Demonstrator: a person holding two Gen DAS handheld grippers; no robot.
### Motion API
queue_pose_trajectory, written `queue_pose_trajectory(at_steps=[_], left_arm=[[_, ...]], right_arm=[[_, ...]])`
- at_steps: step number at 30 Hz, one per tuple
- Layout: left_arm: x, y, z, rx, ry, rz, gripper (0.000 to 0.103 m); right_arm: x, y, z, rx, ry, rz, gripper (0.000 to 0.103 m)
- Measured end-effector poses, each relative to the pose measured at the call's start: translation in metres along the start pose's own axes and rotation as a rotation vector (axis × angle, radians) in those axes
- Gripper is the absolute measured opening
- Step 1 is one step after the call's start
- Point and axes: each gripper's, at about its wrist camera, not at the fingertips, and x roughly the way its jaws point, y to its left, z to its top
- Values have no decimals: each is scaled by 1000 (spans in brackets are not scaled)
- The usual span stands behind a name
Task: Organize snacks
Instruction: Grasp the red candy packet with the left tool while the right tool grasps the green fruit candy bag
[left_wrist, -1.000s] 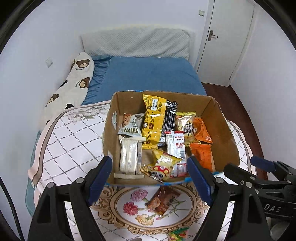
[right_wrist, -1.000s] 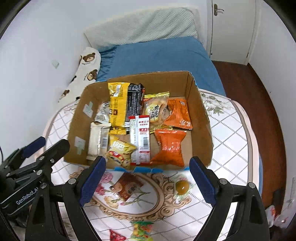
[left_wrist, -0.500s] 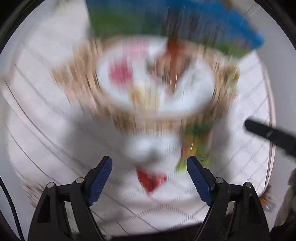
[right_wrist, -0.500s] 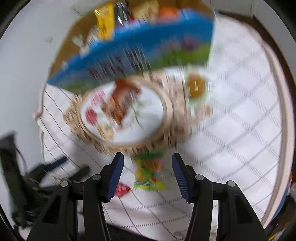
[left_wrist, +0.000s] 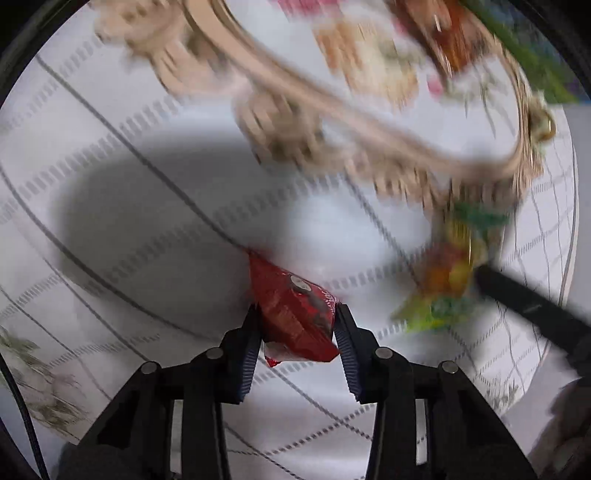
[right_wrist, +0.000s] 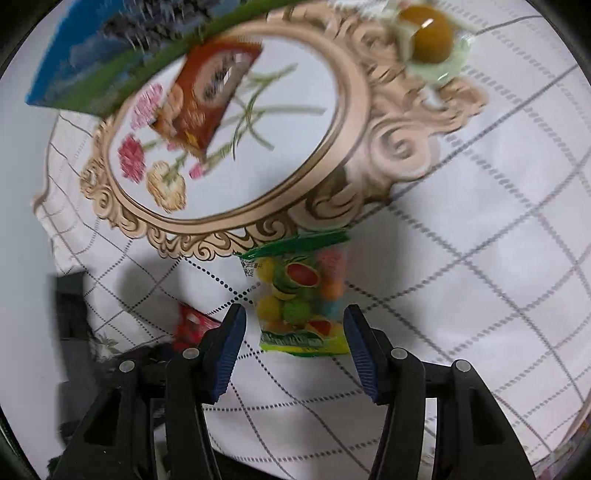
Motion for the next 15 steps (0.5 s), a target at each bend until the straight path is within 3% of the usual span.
queue_pose_trajectory(at_steps=[2,5,6,10,15], left_arm=[[-12,4,8,-9,-50,24,36],[-19,9,17,-10,-80,49,37],[-17,10,19,-7,-73,46,38],[-7,12,22,-10,-55,37,42],[3,1,20,25,-44,85,47]], right_arm=[[14,7,2,-20,8,-47,64],[22,13,1,-53,3,-93,61],[23,15,0,-69,-2,-106,57],[29,18,0,-78,9,-112,57],[42,23,4,-94,20,-136,58]])
